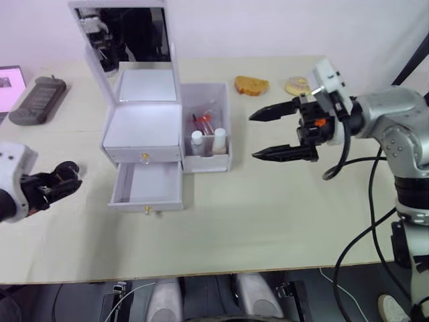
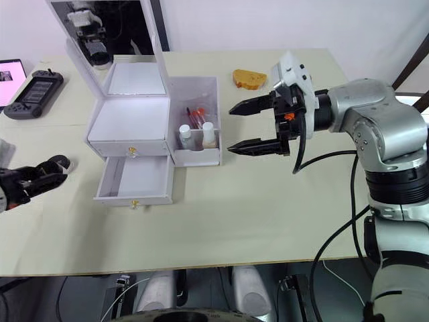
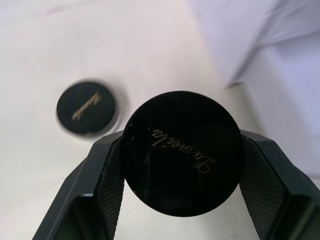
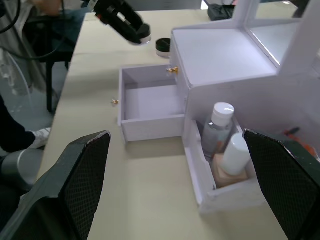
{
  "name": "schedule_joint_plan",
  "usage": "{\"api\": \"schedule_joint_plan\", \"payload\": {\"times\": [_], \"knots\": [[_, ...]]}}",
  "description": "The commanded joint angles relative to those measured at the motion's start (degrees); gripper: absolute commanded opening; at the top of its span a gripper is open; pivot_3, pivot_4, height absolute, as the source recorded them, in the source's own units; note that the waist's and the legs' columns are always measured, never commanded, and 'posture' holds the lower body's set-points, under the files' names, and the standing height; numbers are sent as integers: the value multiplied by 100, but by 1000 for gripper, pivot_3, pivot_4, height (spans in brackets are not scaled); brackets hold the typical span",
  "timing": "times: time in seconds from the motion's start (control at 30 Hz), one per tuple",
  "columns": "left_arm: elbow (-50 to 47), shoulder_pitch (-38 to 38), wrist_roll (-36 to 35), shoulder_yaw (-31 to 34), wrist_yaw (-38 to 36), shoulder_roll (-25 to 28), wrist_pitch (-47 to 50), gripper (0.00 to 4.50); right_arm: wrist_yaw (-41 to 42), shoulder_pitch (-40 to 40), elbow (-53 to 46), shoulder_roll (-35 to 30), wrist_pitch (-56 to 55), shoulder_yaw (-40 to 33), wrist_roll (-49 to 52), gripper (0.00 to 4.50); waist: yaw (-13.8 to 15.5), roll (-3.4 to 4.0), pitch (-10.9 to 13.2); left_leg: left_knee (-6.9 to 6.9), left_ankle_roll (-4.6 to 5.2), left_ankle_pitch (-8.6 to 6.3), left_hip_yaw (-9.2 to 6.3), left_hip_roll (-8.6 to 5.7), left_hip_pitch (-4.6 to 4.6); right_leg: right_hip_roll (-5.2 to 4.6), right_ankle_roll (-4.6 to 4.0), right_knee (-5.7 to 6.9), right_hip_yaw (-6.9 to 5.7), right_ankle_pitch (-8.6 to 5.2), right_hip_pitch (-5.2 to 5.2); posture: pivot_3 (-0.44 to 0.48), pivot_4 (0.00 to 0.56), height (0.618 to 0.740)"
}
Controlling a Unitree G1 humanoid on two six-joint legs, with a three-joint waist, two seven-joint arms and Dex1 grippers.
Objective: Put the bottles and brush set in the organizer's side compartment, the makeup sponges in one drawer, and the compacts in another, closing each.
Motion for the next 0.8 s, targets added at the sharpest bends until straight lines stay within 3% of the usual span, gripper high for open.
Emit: {"api": "schedule_joint_plan", "payload": {"times": [0.03, 0.23, 0.4, 0.8], "knots": [[-415, -33, -529, 357, -567, 428, 448, 2670, 195, -184, -46, 32, 33, -33, 169, 4500, 0, 0, 1, -2, 0, 0, 0, 0, 0, 0, 0, 1, 0, 0, -3, 0, 150, 740], [-760, -635, -1197, -140, -726, 698, 690, 2670, 110, -212, -97, 164, 67, -27, 123, 4500, 3, 4, 3, -2, 0, 0, -2, 0, -1, 3, 0, 3, -1, 0, -4, 0, 150, 740], [-838, -1631, -1460, -1174, -183, 417, 696, 2670, -179, -23, -419, 74, 267, -228, 201, 4500, 14, 4, 3, 3, 0, 0, -2, 0, -1, 5, 2, 4, 0, 1, 0, 0, 150, 740], [-286, -2093, -823, -2544, 160, 158, 201, 2670, -771, 368, -959, -74, 561, -542, 404, 4500, 9, 3, 3, 7, 1, 1, -6, 0, -2, 10, 5, 9, 0, 1, -1, 0, 150, 740]]}}
